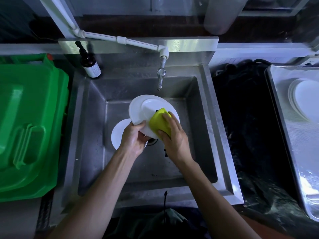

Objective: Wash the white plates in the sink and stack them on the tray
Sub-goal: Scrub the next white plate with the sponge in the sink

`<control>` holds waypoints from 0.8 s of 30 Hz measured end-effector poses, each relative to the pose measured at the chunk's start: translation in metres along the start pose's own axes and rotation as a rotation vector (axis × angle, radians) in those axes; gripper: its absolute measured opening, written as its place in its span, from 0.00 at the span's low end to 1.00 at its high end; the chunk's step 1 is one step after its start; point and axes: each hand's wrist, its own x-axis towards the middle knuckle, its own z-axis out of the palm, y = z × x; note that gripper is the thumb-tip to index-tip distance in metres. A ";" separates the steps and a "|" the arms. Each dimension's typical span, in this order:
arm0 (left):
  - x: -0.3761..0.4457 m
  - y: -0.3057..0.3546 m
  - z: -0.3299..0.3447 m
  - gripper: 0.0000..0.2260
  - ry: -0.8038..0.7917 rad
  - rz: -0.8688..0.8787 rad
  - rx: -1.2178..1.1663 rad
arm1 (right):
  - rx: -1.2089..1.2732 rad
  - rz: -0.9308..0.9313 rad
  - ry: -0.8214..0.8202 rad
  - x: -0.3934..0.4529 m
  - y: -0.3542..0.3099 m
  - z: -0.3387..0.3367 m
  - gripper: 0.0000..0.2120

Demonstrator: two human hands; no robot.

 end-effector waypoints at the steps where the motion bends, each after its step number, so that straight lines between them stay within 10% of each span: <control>1: -0.001 -0.001 0.001 0.10 0.011 0.001 -0.010 | -0.003 -0.013 -0.006 0.000 -0.003 0.003 0.26; 24: -0.011 -0.001 -0.029 0.13 -0.158 0.023 0.129 | 0.247 0.397 0.218 0.022 0.020 -0.010 0.24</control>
